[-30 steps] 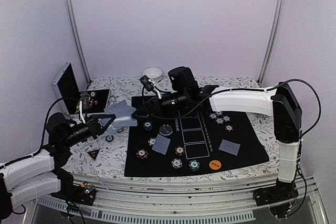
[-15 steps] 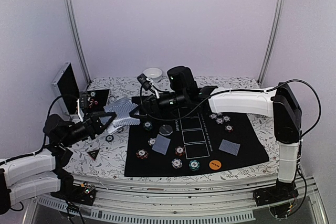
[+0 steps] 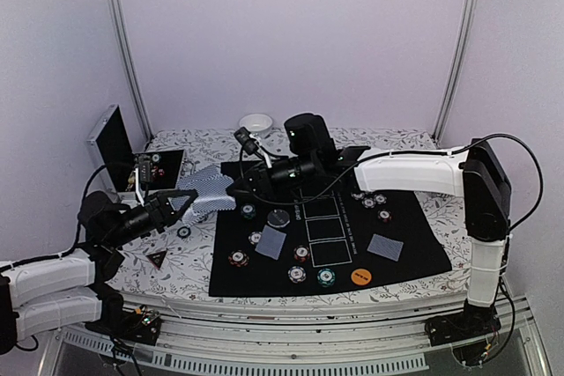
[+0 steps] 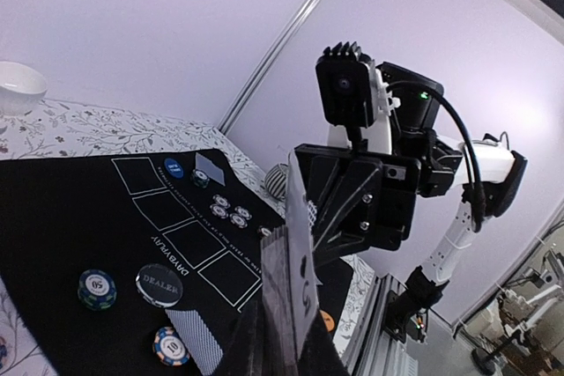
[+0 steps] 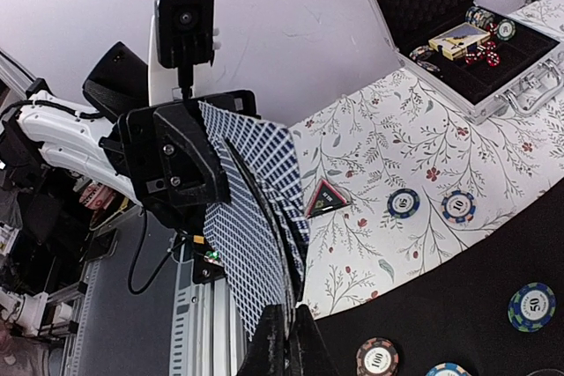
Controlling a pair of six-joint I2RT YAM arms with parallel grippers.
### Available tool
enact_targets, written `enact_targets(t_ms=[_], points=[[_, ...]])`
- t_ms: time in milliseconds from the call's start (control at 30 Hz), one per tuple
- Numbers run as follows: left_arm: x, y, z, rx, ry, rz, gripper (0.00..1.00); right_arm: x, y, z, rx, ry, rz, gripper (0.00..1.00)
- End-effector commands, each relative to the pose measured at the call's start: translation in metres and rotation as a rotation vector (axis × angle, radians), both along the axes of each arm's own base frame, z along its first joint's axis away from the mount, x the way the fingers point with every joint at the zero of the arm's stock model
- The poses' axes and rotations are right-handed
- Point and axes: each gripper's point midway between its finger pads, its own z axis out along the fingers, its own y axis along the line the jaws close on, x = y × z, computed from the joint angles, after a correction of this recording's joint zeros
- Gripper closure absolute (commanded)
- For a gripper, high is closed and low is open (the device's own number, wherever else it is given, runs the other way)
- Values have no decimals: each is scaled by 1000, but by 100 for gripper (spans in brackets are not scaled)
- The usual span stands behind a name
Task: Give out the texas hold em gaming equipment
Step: Pick up the face-down deck piles from the poker table mat, then adjust the face-down deck piles.
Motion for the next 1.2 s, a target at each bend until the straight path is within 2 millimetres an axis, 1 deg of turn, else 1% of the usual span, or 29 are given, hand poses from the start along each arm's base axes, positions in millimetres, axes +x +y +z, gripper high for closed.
enact_targets(t_ms=[0,67,133,267,333,400,433,467,500,533,633,867,933,967,1033,1100,1167], points=[[4,-2,-14,13,62,12,100,8,6,-5,-6,5,-30,98],[13,1,-32,49,129,54,100,15,8,-12,-21,11,-59,98],[17,3,-46,70,174,77,100,17,15,-25,-37,37,-56,98],[25,6,-75,107,275,118,100,28,31,-69,-102,93,-89,98],[27,8,-88,128,315,130,100,33,39,-87,-123,130,-103,98],[28,9,-104,147,355,134,100,38,44,-101,-139,152,-122,97],[28,10,-108,151,366,137,100,40,47,-108,-146,162,-130,97],[29,11,-112,156,376,140,100,42,49,-109,-146,166,-136,96],[29,12,-116,161,388,146,100,42,51,-124,-165,183,-140,94],[30,13,-121,167,400,153,100,42,53,-131,-171,192,-140,93],[31,16,-128,176,421,163,100,40,59,-132,-169,201,-137,90],[33,19,-134,195,430,179,100,41,58,-126,-175,189,-163,82],[33,19,-136,201,433,179,100,41,58,-122,-178,180,-173,76],[33,20,-138,204,436,181,100,42,58,-120,-179,174,-176,75],[33,20,-139,209,440,184,100,41,58,-115,-178,158,-185,73],[33,21,-141,211,445,183,100,40,59,-116,-185,146,-197,71],[33,21,-141,212,446,184,100,40,59,-119,-197,141,-210,71]])
